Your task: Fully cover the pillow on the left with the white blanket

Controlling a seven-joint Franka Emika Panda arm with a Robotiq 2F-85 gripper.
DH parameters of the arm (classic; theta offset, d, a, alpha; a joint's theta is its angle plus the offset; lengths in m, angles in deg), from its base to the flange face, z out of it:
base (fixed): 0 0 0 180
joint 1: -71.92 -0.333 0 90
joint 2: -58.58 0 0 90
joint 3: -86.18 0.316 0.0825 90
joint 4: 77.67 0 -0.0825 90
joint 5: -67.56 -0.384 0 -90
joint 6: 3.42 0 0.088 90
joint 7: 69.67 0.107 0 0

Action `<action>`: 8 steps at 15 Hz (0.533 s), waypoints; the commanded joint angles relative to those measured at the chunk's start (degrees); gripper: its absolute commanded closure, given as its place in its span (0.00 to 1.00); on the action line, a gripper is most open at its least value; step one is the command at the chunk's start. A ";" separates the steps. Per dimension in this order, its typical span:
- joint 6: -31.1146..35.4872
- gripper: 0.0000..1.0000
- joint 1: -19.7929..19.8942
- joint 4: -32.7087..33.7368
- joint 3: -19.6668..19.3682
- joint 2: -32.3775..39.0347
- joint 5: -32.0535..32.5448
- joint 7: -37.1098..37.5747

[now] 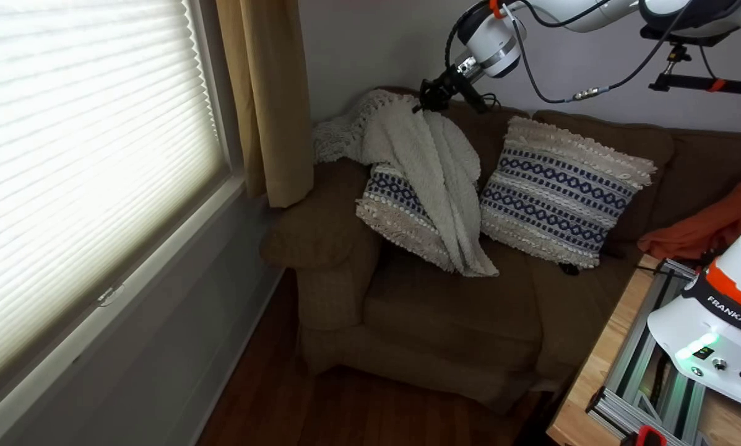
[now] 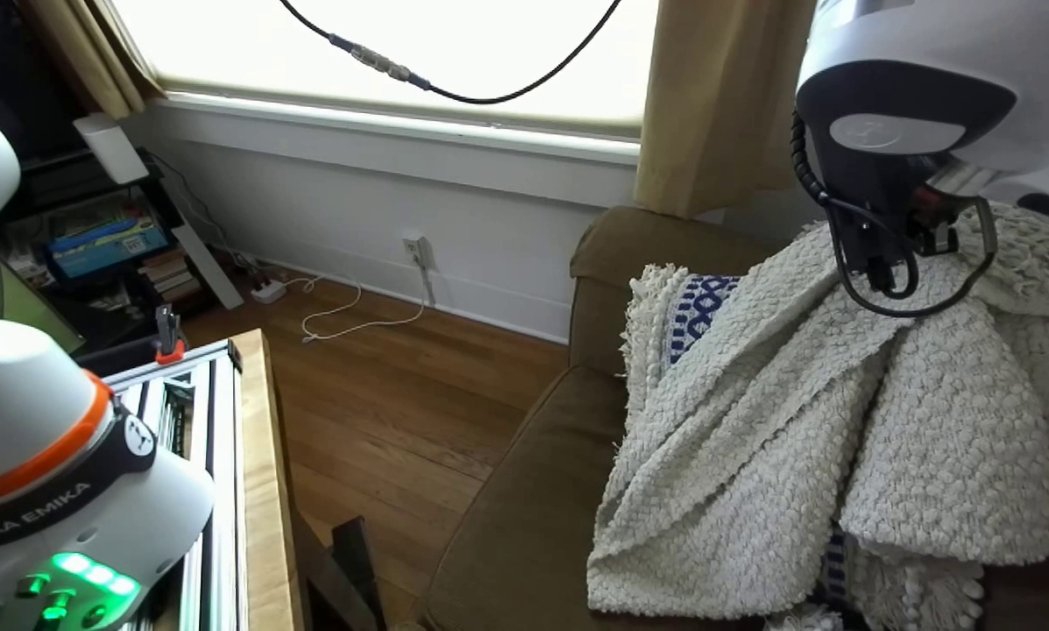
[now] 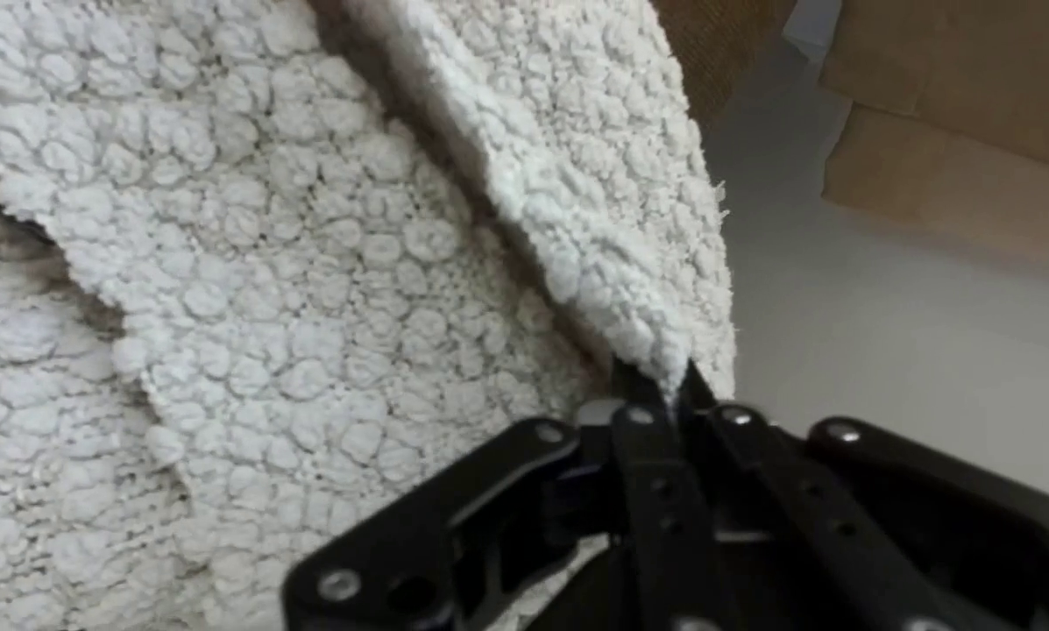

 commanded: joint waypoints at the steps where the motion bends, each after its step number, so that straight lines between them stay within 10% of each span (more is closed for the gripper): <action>1: 2.16 1.00 -1.34 -7.05 -1.01 -5.90 0.41 0.10; 8: -2.26 0.99 -3.24 -16.44 0.62 -14.28 0.41 -5.00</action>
